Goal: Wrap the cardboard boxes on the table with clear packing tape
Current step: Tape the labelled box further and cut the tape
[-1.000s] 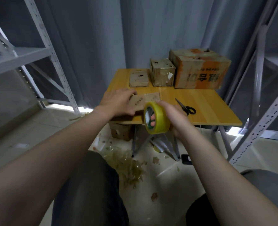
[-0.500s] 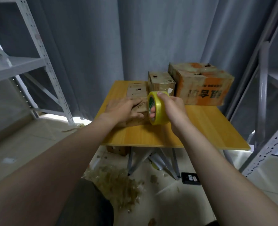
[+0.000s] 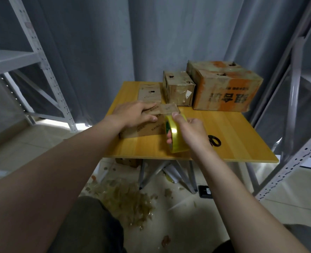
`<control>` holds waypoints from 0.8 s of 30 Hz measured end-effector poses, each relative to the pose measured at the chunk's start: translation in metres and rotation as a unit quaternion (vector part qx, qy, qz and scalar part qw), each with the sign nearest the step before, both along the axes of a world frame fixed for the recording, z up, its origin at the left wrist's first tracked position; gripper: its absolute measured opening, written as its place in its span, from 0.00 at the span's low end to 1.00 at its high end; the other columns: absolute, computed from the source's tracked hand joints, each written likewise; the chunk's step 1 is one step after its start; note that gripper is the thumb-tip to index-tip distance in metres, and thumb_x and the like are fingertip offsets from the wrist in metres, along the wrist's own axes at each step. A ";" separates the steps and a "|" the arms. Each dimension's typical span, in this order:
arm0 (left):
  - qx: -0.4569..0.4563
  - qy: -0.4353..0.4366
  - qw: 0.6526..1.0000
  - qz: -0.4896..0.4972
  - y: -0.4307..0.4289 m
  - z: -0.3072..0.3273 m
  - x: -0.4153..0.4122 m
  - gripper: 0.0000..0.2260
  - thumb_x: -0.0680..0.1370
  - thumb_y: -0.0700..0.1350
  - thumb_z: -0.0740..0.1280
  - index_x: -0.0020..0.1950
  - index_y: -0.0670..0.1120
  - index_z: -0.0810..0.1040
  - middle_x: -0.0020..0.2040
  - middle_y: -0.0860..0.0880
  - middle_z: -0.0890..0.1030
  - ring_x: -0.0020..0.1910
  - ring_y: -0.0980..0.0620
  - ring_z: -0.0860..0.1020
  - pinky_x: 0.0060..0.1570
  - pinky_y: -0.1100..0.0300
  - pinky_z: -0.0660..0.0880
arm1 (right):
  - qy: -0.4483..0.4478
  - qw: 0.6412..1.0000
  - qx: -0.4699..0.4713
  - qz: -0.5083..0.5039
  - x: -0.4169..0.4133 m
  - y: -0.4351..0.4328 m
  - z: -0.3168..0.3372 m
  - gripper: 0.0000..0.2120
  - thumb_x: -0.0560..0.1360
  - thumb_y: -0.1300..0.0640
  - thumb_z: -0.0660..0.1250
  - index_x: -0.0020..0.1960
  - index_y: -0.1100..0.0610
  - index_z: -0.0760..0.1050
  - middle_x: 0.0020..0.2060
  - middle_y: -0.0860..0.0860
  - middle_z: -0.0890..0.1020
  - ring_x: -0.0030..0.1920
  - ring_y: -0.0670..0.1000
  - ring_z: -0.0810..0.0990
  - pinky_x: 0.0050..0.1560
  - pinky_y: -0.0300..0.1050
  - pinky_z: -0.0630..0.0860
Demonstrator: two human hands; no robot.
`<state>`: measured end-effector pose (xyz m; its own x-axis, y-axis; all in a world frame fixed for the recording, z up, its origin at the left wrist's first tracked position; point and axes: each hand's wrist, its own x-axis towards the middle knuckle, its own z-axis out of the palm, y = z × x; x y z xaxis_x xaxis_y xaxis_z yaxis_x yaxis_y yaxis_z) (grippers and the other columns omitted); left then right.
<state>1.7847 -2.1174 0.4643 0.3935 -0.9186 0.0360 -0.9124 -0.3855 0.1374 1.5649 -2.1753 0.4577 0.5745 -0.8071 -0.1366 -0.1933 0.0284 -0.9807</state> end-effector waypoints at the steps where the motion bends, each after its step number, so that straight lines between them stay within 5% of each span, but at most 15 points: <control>1: 0.001 -0.002 1.000 -0.001 0.000 0.000 0.001 0.32 0.77 0.73 0.60 0.80 0.68 0.60 0.81 0.53 0.65 0.77 0.43 0.67 0.67 0.45 0.71 | 0.010 1.000 0.000 -0.001 -0.001 0.001 -0.002 0.23 0.82 0.42 0.65 0.61 0.63 0.77 0.34 0.56 0.87 0.34 0.55 0.87 0.51 0.57 0.85; 9: 0.006 -0.002 1.000 -0.013 -0.001 -0.001 0.001 0.30 0.79 0.72 0.56 0.81 0.66 0.59 0.82 0.52 0.64 0.78 0.43 0.66 0.70 0.44 0.69 | 0.020 1.000 0.011 -0.011 0.000 0.004 -0.009 0.25 0.82 0.42 0.66 0.66 0.62 0.75 0.34 0.55 0.87 0.32 0.54 0.87 0.52 0.54 0.84; 16: 0.007 0.033 0.999 -0.015 0.006 0.005 0.001 0.30 0.78 0.74 0.54 0.79 0.67 0.63 0.81 0.53 0.66 0.78 0.44 0.66 0.70 0.45 0.68 | -0.005 1.000 0.002 0.014 -0.011 0.011 0.001 0.19 0.84 0.44 0.62 0.59 0.61 0.78 0.38 0.58 0.87 0.35 0.57 0.86 0.51 0.55 0.85; 20: 0.041 0.144 0.988 -0.023 0.010 0.017 0.003 0.27 0.81 0.69 0.57 0.75 0.60 0.74 0.76 0.54 0.73 0.74 0.47 0.70 0.63 0.55 0.66 | -0.086 0.996 0.027 0.026 -0.019 0.018 0.017 0.12 0.85 0.52 0.63 0.56 0.60 0.78 0.42 0.63 0.87 0.37 0.61 0.85 0.49 0.58 0.84; 24: 0.006 0.119 0.993 0.000 0.012 0.011 0.002 0.25 0.80 0.69 0.60 0.69 0.55 0.75 0.69 0.51 0.78 0.64 0.47 0.76 0.59 0.52 0.72 | -0.083 0.996 0.013 0.034 -0.013 0.022 0.023 0.11 0.84 0.54 0.65 0.58 0.61 0.78 0.41 0.62 0.87 0.37 0.61 0.85 0.50 0.58 0.83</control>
<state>1.7866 -2.1057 0.4754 0.3900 -0.9183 -0.0686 -0.8549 -0.3887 0.3437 1.5520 -2.1528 0.4807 0.6440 -0.7630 -0.0555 -0.0311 0.0463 -0.9984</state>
